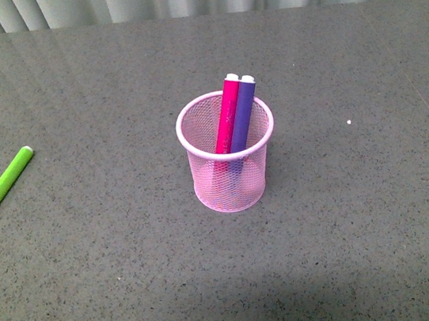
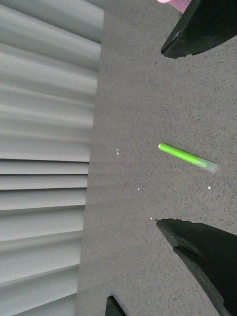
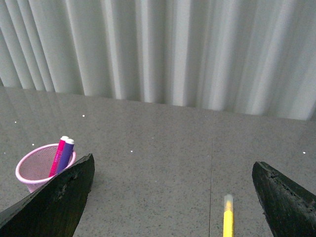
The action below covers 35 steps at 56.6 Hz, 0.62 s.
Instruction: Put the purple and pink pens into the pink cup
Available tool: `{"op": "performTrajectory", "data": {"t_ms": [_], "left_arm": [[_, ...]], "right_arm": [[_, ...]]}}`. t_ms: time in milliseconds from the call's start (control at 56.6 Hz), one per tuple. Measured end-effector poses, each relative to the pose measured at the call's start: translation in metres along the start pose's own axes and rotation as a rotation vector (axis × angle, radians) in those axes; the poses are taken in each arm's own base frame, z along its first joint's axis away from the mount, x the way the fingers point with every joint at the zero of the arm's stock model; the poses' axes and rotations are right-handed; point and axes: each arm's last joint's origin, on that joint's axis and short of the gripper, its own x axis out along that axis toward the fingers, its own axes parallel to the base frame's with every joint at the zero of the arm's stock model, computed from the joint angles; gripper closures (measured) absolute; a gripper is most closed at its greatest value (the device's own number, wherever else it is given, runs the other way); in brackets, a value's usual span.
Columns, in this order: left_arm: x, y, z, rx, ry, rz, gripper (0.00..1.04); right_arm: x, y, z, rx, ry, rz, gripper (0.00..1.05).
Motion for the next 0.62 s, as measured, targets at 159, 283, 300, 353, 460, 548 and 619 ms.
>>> {"op": "performTrajectory", "data": {"t_ms": [159, 283, 300, 353, 460, 548, 619], "left_arm": [[0.0, 0.0, 0.0, 0.0, 0.0, 0.0, 0.08], [0.0, 0.0, 0.0, 0.0, 0.0, 0.0, 0.08], [0.0, 0.0, 0.0, 0.0, 0.0, 0.0, 0.08], [0.0, 0.0, 0.0, 0.0, 0.0, 0.0, 0.08], [0.0, 0.0, 0.0, 0.0, 0.0, 0.0, 0.08], [0.0, 0.0, 0.0, 0.0, 0.0, 0.0, 0.08], [0.0, 0.0, 0.0, 0.0, 0.0, 0.0, 0.08]], "right_arm": [[0.0, 0.0, 0.0, 0.0, 0.0, 0.0, 0.07], [0.0, 0.0, 0.0, 0.0, 0.0, 0.0, 0.07], [0.0, 0.0, 0.0, 0.0, 0.0, 0.0, 0.07], [0.0, 0.0, 0.0, 0.0, 0.0, 0.0, 0.07], [0.0, 0.0, 0.0, 0.0, 0.0, 0.0, 0.07], [0.0, 0.0, 0.0, 0.0, 0.0, 0.0, 0.07], [0.0, 0.0, 0.0, 0.0, 0.0, 0.0, 0.07]]}}
